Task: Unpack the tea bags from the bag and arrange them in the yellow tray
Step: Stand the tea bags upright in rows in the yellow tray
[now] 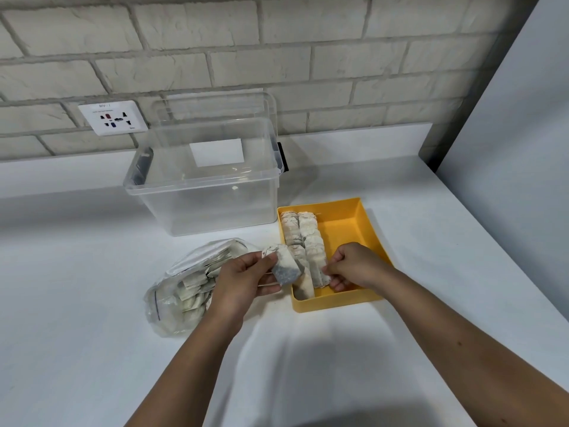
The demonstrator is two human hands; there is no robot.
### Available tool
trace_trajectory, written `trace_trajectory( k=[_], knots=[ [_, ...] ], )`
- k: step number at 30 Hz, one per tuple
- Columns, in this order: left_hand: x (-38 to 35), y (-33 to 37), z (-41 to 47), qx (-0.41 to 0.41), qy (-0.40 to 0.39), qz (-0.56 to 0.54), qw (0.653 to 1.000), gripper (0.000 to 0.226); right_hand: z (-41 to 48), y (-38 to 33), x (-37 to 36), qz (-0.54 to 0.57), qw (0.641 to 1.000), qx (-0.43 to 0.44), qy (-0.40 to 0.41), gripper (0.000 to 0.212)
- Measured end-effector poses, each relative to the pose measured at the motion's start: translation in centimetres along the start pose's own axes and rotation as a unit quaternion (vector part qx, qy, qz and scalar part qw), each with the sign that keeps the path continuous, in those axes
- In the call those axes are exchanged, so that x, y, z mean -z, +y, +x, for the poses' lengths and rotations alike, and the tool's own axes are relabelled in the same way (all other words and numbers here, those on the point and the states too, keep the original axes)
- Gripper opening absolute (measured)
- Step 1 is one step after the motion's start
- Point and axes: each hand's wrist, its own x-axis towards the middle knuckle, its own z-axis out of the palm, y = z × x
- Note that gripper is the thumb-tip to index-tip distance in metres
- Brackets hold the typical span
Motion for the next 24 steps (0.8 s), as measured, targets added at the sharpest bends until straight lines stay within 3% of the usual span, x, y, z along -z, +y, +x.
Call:
trace_trajectory(
  k=[3,6,8,11,16,24],
  knots=[
    [0.0,0.0,0.0,0.006,0.001,0.004,1.000,0.014,-0.2,-0.2,0.1,-0.054,0.998,0.011,0.006,0.018],
    [0.0,0.1,0.0,0.007,0.000,0.015,1.000,0.019,-1.2,-1.1,0.7,-0.114,0.978,0.110,0.138,0.019],
    [-0.2,0.0,0.0,0.009,-0.002,0.017,1.000,0.020,-2.5,-2.2,0.7,-0.069,0.966,0.178,0.173,0.016],
    [-0.6,0.1,-0.1,0.014,-0.014,0.012,1.000,0.020,-3.9,-3.2,-0.7,-0.027,0.968,0.213,0.128,0.014],
    [-1.2,0.3,-0.2,0.010,-0.028,0.009,1.000,0.015,-3.9,-3.0,-2.2,-0.014,0.973,0.200,0.117,0.016],
    [-0.7,0.3,-0.4,0.032,-0.029,-0.031,0.999,0.029,-3.5,-2.8,-1.8,0.119,0.978,0.156,0.067,0.013]
  ],
)
